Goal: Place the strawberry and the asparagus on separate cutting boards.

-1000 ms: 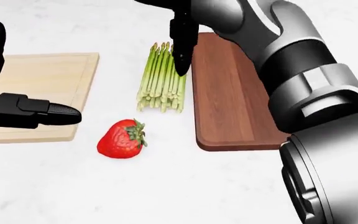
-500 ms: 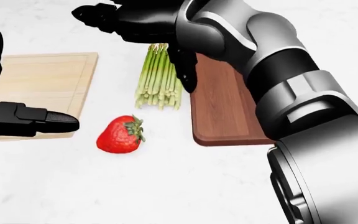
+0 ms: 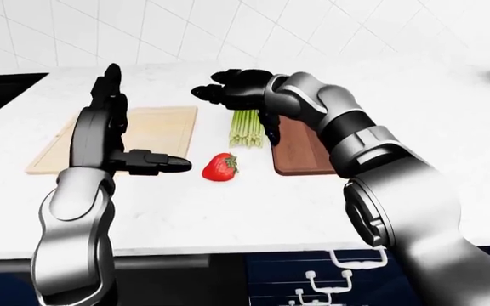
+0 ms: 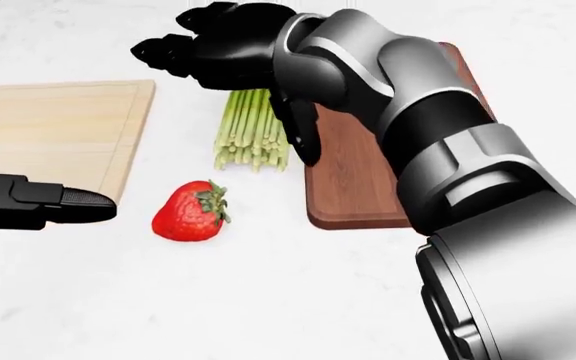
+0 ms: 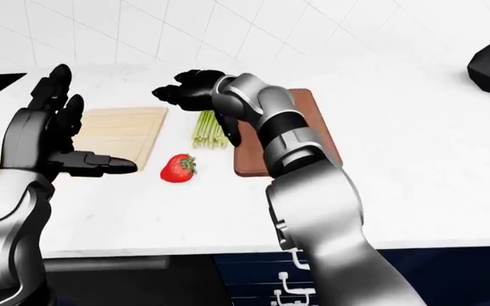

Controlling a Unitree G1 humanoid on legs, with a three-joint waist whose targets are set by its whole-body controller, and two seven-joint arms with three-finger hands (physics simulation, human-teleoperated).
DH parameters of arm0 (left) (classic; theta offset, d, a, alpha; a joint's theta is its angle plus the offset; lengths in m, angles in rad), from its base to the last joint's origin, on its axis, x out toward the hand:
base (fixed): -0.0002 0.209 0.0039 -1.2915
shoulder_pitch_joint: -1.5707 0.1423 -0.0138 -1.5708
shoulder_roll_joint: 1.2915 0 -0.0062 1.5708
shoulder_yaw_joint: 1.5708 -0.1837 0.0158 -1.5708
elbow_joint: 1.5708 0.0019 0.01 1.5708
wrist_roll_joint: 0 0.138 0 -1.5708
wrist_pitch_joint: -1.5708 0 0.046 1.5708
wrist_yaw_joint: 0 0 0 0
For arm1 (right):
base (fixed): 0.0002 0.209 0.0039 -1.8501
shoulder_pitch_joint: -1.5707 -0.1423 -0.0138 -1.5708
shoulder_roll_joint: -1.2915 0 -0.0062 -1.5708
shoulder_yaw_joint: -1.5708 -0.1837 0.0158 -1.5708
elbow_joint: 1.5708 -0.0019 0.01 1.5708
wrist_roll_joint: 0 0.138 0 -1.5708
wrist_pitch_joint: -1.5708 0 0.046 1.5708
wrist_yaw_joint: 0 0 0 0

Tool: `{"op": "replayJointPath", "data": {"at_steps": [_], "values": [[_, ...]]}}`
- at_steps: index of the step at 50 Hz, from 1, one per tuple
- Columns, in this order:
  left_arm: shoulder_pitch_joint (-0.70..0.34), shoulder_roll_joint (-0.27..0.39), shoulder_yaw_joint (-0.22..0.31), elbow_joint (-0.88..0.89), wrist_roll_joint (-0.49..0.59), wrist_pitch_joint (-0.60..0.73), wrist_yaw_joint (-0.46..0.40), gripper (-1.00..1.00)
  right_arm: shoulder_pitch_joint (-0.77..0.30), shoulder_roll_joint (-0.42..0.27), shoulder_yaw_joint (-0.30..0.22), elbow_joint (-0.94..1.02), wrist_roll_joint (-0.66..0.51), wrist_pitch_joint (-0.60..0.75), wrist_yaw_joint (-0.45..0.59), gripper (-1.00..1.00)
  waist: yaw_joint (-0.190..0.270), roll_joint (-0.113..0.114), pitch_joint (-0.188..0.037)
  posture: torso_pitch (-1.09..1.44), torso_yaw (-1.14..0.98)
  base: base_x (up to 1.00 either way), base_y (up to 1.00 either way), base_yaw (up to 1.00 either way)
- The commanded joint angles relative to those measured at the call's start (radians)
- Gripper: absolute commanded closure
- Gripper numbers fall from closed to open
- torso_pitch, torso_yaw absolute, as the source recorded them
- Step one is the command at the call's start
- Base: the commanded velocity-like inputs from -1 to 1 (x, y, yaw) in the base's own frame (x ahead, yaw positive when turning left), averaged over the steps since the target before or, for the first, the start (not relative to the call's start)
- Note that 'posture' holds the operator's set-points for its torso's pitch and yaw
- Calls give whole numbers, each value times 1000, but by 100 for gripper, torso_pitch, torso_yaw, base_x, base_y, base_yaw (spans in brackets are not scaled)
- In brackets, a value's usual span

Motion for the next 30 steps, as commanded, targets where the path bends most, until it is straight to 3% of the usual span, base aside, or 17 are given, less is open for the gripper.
{"op": "replayJointPath", "data": {"at_steps": [1,2,6,14,30], "values": [[-21,12,10,-33,5,-27,5,-100,-43,-9,-15,-38,19,11,-10,-100,0,5,-30,0,0,0,0,0],[-20,11,10,-34,5,-27,5,-100,-42,-9,-14,-38,17,11,-12,-87,0,5,-30,0,0,0,0,0],[-21,11,10,-32,5,-27,6,-100,-41,-4,-16,-36,17,17,-8,-70,0,5,-30,0,0,0,0,0],[-8,12,18,-41,2,-28,2,-100,-38,0,-17,-32,14,24,-8,-52,0,6,-31,0,0,0,0,0],[13,13,30,-66,0,-22,-2,-100,-12,17,-5,-31,-14,9,-21,-42,-2,7,-31,0,0,0,0,0]]}}
